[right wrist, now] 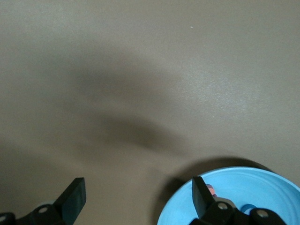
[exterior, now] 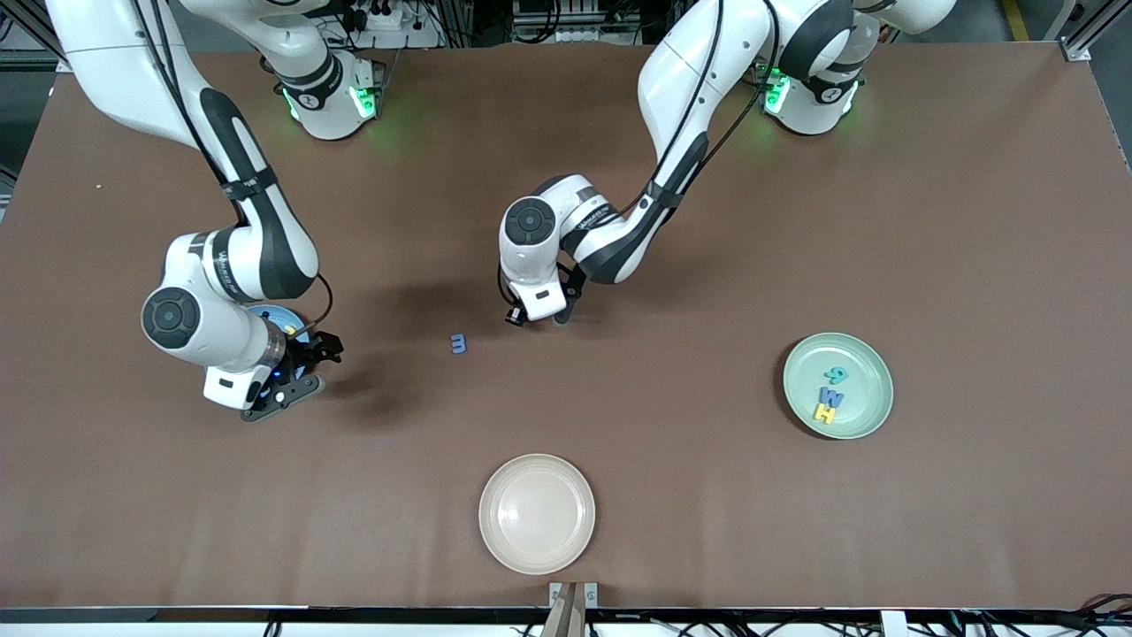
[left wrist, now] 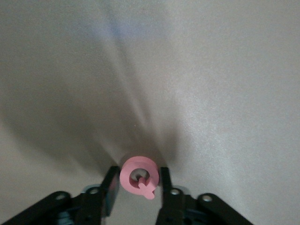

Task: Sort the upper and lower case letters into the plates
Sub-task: 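Grasp the pink G with the left gripper while the right gripper grasps the E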

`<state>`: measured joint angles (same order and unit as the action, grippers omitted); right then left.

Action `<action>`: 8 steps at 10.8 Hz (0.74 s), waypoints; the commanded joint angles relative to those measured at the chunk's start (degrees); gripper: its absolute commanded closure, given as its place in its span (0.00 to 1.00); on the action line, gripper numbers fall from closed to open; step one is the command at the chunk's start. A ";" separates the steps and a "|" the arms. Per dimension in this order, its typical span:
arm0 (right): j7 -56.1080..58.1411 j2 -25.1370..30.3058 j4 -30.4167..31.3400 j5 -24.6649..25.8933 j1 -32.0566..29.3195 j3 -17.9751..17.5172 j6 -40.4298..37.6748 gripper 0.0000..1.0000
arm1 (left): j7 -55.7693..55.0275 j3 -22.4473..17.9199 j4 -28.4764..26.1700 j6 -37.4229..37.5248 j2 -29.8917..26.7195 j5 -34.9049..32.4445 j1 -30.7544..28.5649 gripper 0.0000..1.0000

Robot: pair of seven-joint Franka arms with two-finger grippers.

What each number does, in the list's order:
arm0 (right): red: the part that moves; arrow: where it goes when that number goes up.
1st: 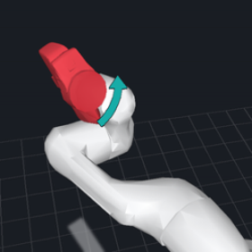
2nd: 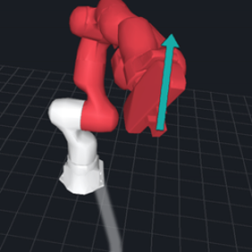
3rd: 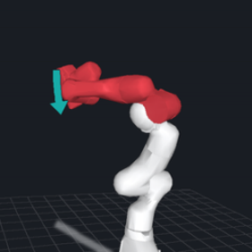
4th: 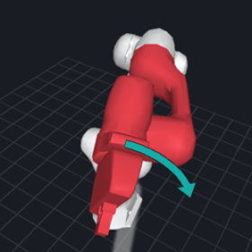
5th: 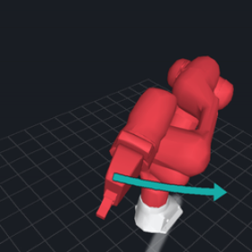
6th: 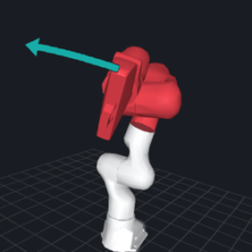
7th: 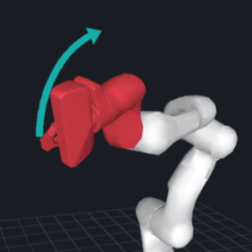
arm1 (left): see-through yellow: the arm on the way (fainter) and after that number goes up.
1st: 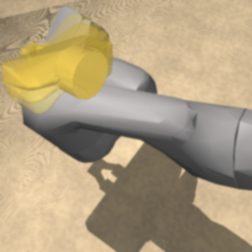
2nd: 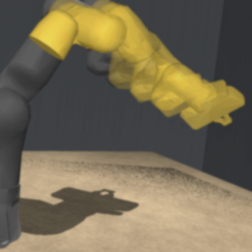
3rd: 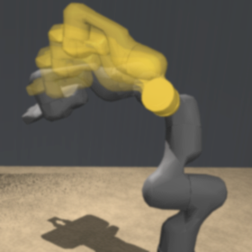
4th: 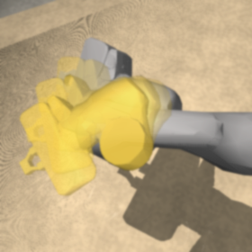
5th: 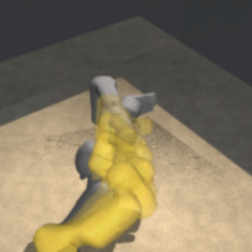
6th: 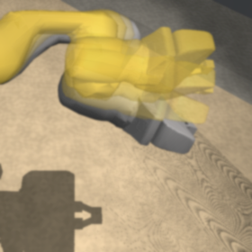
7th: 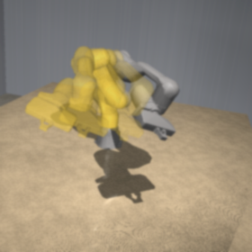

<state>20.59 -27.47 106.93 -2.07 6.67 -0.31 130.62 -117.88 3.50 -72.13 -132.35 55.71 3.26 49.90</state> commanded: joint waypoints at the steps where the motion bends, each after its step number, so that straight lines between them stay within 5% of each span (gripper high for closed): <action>1: -2.04 -0.66 -1.11 -0.57 1.24 0.22 -0.02 0.00 | 0.72 -1.92 0.94 -0.19 0.63 0.79 0.91 1.00; 5: -15.53 -1.62 -1.11 -0.13 6.67 0.31 0.24 0.00 | 9.65 -4.55 0.58 7.87 -4.53 -1.58 -0.23 1.00; 8: -27.05 -3.90 -0.84 -0.21 11.51 0.22 3.49 0.00 | 32.30 -8.32 -0.29 18.41 -10.07 -3.78 -2.07 1.00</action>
<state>-1.66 -29.64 106.94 -2.06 16.36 -0.35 132.85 -94.16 -3.49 -70.37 -118.05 49.31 1.26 48.82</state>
